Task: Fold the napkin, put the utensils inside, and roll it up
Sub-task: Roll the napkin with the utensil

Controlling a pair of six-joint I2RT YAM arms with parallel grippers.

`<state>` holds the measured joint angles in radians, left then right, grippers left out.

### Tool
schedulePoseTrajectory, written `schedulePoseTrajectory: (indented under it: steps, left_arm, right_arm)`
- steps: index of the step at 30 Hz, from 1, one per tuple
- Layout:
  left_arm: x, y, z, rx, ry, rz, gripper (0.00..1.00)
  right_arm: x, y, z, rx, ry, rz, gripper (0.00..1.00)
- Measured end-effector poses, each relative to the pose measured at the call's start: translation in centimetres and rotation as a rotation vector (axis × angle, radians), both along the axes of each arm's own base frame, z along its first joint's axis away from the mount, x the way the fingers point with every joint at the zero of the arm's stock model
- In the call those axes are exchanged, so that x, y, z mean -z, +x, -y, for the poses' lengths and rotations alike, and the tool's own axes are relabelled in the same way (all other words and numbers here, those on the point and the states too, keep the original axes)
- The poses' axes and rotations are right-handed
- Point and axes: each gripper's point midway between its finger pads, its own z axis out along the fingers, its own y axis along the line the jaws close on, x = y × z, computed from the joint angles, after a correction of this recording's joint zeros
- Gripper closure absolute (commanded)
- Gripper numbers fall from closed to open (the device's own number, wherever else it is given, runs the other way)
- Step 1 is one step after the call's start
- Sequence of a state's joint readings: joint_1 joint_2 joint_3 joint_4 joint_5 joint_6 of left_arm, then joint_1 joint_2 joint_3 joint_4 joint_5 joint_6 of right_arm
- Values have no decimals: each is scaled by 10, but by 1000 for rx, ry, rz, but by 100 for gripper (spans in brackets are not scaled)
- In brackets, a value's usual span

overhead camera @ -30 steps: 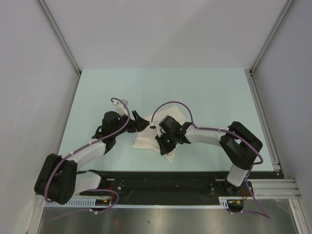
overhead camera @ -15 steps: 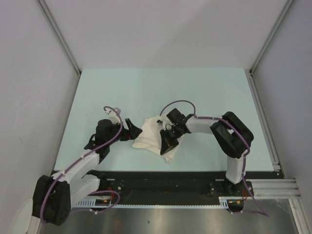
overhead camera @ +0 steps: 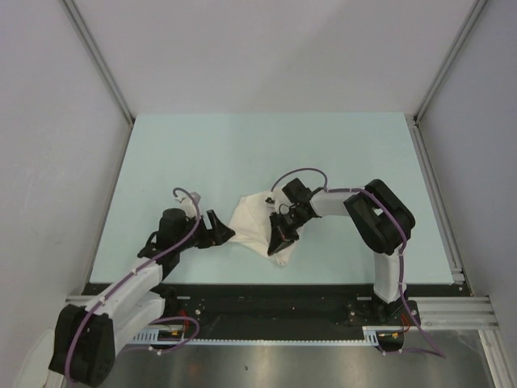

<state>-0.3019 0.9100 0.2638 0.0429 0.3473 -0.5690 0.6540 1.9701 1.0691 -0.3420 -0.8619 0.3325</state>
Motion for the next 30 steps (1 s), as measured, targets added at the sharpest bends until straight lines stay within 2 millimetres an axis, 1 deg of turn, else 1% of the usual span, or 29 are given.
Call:
schedulePoseTrajectory:
  steps: [2,4,6,8,13,15,18,22,30]
  left_arm:
    - [-8,-5,0,0,-21,22,15]
    - [-16,-10,3,8,-50,32,13]
    - [-20,-15,8,29,-86,24,12]
    - [-13,-26,15,64,-116,-29,11]
    - [13,-48,27,126,-130,-188,11]
    - [14,-51,31,145,-142,-207,11]
    - [11,-49,37,159,-170,-205,10]
    - [5,-41,44,163,-212,-183,10]
    - [-14,-17,56,162,-271,-113,10]
  right_arm:
    - [0,1,0,2,5,-6,100]
    - [0,1,1,3,6,-8,100]
    - [0,1,1,4,7,-8,100]
    - [0,1,1,4,7,-8,100]
    - [0,1,1,5,6,-9,100]
    - [0,1,1,5,6,-9,100]
    - [0,2,1,5,6,-8,100]
    - [0,2,1,5,6,-8,100]
    - [1,1,1,7,4,-12,100]
